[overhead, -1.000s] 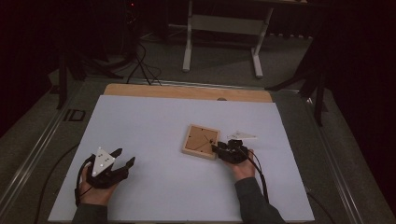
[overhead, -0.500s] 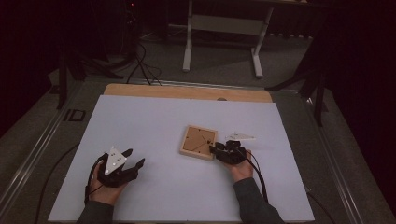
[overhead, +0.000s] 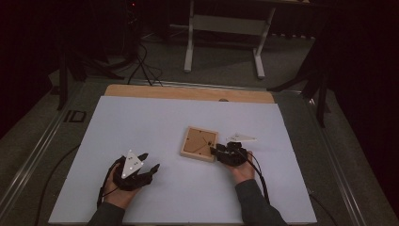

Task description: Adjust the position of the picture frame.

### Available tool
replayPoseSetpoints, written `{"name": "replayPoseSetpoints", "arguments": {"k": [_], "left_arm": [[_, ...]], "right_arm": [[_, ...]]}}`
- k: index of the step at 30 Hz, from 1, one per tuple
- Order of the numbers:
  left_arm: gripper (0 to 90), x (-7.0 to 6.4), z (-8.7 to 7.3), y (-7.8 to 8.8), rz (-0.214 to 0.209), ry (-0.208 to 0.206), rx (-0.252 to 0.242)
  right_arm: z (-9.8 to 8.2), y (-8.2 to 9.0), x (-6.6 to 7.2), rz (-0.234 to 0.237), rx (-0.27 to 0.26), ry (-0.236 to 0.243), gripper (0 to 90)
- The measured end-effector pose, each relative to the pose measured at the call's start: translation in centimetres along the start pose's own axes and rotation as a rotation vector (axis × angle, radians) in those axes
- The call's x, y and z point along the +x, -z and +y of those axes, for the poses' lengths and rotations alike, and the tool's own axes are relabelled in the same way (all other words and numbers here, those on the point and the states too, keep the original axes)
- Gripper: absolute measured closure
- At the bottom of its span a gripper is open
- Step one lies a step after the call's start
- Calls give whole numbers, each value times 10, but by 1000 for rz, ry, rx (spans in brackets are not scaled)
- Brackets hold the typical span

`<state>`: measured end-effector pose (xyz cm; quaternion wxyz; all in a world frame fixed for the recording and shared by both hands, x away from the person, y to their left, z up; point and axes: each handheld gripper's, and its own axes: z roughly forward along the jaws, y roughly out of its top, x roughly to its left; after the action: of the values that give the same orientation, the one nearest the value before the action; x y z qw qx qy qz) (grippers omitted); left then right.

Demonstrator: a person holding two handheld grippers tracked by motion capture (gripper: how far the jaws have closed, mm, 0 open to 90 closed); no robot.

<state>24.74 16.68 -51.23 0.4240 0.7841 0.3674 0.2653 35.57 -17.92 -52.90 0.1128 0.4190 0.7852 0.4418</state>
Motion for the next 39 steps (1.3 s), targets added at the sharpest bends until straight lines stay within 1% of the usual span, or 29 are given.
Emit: {"name": "replayPoseSetpoints", "arguments": {"k": [2,3,8,9,11,13,18,21,23,26,30,33,36,39], "left_arm": [[424,-3,1,-5,14,-10,17],[424,-4,2,-7,13,-10,21],[424,-8,4,-15,-4,-10,30],[424,-9,5,-17,-6,-17,34],[426,-10,6,-19,-12,-19,35],[428,-11,6,-20,-12,-24,39],[430,-11,7,-26,-14,-19,47],[430,-11,8,-30,-20,-22,56],[430,-11,8,-33,-32,-29,70],[430,-12,8,-37,-27,-43,87],[436,-11,8,-38,-31,-30,82],[439,-12,8,-43,-43,-19,87],[441,-13,8,-47,-52,-28,104],[443,-16,9,-50,-63,-31,108]], "right_arm": [[0,0,0,1,1,0,625],[0,0,0,3,1,2,625],[0,-1,1,4,1,5,625],[0,-1,1,5,0,5,626],[0,-1,2,4,1,7,627],[0,-1,2,7,0,8,629],[0,-2,5,10,0,12,637],[0,-3,7,16,-2,21,640],[1,-4,7,18,-1,26,642],[2,-5,8,23,2,34,643],[2,-6,10,22,7,41,646],[3,-7,12,24,7,47,649],[3,-7,14,23,11,51,650],[4,-8,15,31,12,57,653]]}}
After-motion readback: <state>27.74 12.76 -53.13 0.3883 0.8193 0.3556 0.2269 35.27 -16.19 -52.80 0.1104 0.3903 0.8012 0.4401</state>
